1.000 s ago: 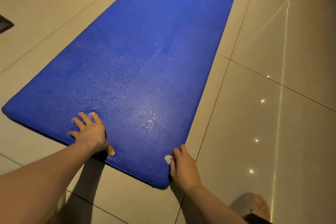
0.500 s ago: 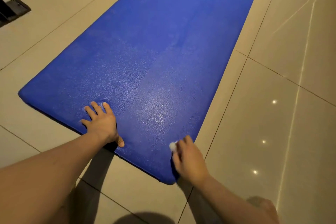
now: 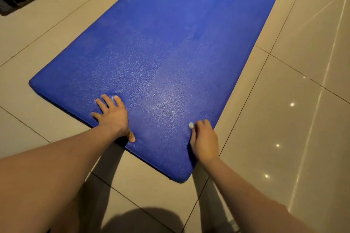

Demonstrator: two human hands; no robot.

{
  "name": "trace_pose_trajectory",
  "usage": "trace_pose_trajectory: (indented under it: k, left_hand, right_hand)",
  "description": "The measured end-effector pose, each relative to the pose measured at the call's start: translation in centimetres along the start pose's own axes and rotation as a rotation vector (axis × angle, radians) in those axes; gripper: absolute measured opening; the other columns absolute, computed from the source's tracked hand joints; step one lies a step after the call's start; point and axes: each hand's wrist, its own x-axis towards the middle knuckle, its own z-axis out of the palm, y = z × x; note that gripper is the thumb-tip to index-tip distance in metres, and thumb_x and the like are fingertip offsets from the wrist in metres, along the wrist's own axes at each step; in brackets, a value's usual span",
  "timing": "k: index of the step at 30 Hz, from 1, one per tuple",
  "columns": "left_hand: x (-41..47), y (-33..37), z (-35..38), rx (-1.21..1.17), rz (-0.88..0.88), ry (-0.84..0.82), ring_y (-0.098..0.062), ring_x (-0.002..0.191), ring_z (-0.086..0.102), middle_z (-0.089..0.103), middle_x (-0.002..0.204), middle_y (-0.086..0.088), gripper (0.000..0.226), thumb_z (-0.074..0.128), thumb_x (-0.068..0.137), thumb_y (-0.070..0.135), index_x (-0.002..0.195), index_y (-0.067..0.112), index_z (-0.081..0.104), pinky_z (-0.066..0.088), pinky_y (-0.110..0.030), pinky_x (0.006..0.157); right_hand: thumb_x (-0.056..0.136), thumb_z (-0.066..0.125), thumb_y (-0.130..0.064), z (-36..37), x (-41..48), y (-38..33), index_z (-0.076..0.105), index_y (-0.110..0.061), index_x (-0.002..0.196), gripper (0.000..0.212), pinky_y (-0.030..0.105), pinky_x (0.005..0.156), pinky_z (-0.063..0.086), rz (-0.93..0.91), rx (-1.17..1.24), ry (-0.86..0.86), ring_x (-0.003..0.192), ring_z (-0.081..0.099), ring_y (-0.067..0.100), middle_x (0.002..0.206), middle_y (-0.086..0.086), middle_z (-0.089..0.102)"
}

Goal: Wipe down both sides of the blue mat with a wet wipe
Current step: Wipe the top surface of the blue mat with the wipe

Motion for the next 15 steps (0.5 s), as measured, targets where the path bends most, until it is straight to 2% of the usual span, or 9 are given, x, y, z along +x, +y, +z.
trace_pose_trajectory:
  k: [5, 7, 9, 10, 12, 14, 15]
  left_hand:
    - [-0.1, 0.2, -0.2, -0.006, -0.006, -0.007, -0.056, 0.146, -0.018, -0.025, 0.157, -0.034, 0.176, 0.098, 0.036, 0.059, 0.154, 0.002, -0.019, 0.015, -0.074, 0.114]
    - [-0.1, 0.0, -0.2, -0.003, -0.003, 0.001, -0.056, 0.146, -0.017, -0.023, 0.158, -0.034, 0.176, 0.097, 0.035, 0.061, 0.154, 0.002, -0.018, 0.016, -0.074, 0.114]
    - [0.0, -0.1, -0.1, -0.002, 0.005, 0.003, -0.056, 0.146, -0.016, -0.023, 0.158, -0.034, 0.176, 0.097, 0.036, 0.062, 0.154, 0.003, -0.019, 0.016, -0.074, 0.114]
    - [0.0, -0.1, -0.1, -0.002, 0.006, 0.005, -0.056, 0.146, -0.017, -0.023, 0.158, -0.034, 0.175, 0.097, 0.037, 0.061, 0.154, 0.003, -0.019, 0.016, -0.074, 0.114]
    - [0.0, -0.2, 0.0, -0.005, 0.010, 0.004, -0.056, 0.146, -0.017, -0.023, 0.158, -0.034, 0.175, 0.097, 0.038, 0.061, 0.154, 0.003, -0.020, 0.015, -0.074, 0.114]
    - [0.1, -0.3, 0.1, -0.008, 0.015, 0.003, -0.056, 0.146, -0.018, -0.024, 0.157, -0.034, 0.175, 0.097, 0.038, 0.060, 0.154, 0.003, -0.021, 0.014, -0.074, 0.114]
    - [0.1, -0.3, 0.1, -0.008, 0.015, 0.002, -0.056, 0.146, -0.019, -0.025, 0.157, -0.034, 0.175, 0.097, 0.038, 0.060, 0.154, 0.002, -0.021, 0.013, -0.074, 0.114]
  right_hand:
    - [0.099, 0.053, -0.027, -0.1, -7.8, -1.1, 0.058, -0.016, 0.091, 0.015, 0.026, 0.064, 0.039, -0.291, 0.050, -0.329, 0.077, 0.059, 0.023, 0.095, 0.001, 0.054]
    - [0.097, 0.047, -0.027, -0.3, -6.3, -0.8, 0.056, -0.014, 0.091, 0.017, 0.033, 0.061, 0.045, -0.466, -0.006, -0.394, 0.079, 0.059, 0.029, 0.095, 0.004, 0.053]
    - [0.091, 0.040, -0.027, -0.5, -3.2, -0.1, 0.058, -0.013, 0.092, 0.022, 0.039, 0.061, 0.047, -0.586, -0.088, -0.352, 0.081, 0.059, 0.034, 0.095, 0.009, 0.055]
    - [0.090, 0.042, -0.024, -0.7, -1.2, 0.3, 0.058, -0.012, 0.094, 0.020, 0.040, 0.062, 0.047, -0.538, -0.111, -0.292, 0.082, 0.059, 0.036, 0.096, 0.010, 0.055]
    - [0.093, 0.052, -0.018, -1.1, 3.0, 1.2, 0.056, -0.011, 0.096, 0.009, 0.042, 0.066, 0.047, -0.273, -0.101, -0.138, 0.083, 0.059, 0.040, 0.100, 0.014, 0.056]
    - [0.095, 0.057, -0.018, -1.5, 6.0, 1.9, 0.056, -0.011, 0.102, 0.010, 0.046, 0.070, 0.051, -0.026, -0.046, -0.017, 0.085, 0.061, 0.041, 0.105, 0.014, 0.057]
    - [0.095, 0.058, -0.016, -1.6, 6.6, 1.7, 0.057, -0.011, 0.103, 0.010, 0.047, 0.071, 0.052, 0.029, -0.043, -0.003, 0.085, 0.061, 0.041, 0.106, 0.014, 0.057]
